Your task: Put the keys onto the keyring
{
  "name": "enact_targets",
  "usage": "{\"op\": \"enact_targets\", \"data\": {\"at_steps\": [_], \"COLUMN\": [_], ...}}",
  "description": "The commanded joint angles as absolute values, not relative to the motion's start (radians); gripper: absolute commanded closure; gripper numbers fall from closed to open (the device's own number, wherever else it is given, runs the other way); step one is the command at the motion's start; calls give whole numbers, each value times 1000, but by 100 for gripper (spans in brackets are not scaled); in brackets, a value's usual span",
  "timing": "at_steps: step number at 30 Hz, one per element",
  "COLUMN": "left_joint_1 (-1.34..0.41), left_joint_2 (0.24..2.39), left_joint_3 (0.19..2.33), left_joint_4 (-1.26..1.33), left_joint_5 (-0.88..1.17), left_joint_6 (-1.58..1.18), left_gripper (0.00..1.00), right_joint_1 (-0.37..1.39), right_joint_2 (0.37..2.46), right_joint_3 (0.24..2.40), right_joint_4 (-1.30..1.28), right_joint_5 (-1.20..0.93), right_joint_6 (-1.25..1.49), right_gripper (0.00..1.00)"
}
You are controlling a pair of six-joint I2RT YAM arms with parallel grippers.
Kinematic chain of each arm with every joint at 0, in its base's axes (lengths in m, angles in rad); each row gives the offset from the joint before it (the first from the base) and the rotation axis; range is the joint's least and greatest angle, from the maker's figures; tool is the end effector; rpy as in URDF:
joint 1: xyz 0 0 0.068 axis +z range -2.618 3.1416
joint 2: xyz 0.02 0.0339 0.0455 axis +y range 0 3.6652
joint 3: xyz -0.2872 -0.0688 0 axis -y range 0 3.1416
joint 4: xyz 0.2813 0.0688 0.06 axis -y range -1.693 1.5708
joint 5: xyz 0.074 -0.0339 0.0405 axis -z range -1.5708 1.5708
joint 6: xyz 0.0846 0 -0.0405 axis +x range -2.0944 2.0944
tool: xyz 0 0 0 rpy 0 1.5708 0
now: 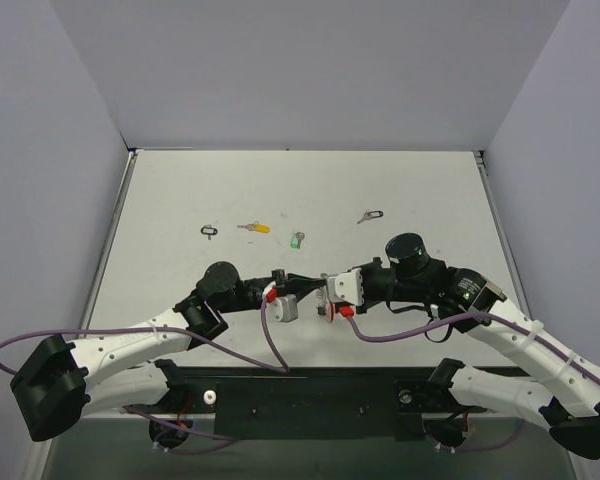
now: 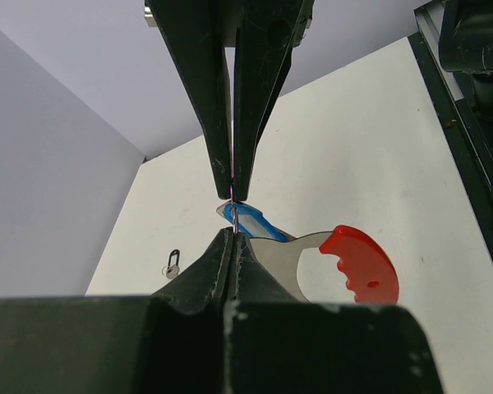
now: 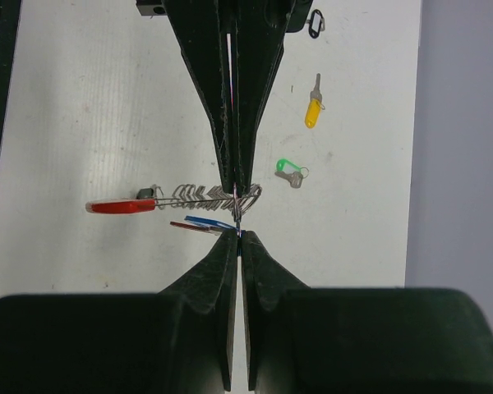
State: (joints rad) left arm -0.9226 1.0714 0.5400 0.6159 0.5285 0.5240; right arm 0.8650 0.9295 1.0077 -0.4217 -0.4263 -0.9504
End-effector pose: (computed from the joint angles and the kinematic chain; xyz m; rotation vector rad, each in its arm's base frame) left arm 0.1483 -0.2664 0.2872 1.3035 0.8193 -0.7099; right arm 0.1460 0.2253 0.3746 -1.6543 0.9293 0.3492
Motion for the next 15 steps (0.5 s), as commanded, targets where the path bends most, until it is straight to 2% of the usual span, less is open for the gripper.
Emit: {"op": "enact_targets", "data": {"at_steps": [1, 15], "left_joint_1": [-930, -928], "left_joint_2": [1054, 1057], "left_joint_3": [546, 555], "left_joint_4": [678, 646], "left_joint_5": [561, 587], "left_joint_6": [509, 521], "left_gripper": [100, 100], "right_joint_1": [871, 879], "right_joint_2": [942, 948], "right_joint_3": [1006, 1014], "right_joint_4": [-373, -379], "right_joint_5": [-454, -469], "right_joint_6": [-927, -904], "right_gripper": [100, 100]}}
